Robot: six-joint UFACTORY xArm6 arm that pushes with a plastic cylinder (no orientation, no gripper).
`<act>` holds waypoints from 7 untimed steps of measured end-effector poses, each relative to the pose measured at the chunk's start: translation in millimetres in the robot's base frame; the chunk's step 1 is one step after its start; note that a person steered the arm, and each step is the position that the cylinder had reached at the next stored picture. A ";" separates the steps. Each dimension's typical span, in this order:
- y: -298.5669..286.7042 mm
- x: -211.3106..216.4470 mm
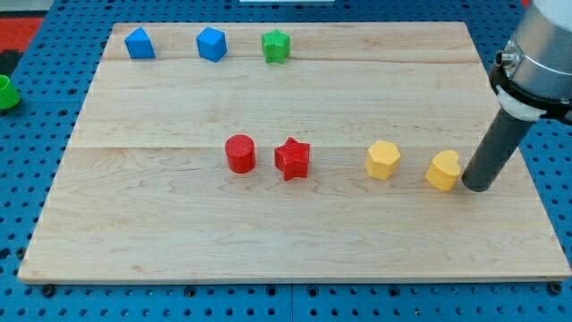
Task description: Push the red star up a bit
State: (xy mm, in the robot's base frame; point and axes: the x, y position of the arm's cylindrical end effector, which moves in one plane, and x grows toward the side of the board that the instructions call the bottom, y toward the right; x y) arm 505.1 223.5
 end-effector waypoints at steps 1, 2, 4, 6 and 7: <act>0.0 8.3; -27.1 15.3; -27.4 6.2; -208.1 30.7; -249.8 22.8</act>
State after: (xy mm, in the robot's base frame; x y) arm 527.9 -26.3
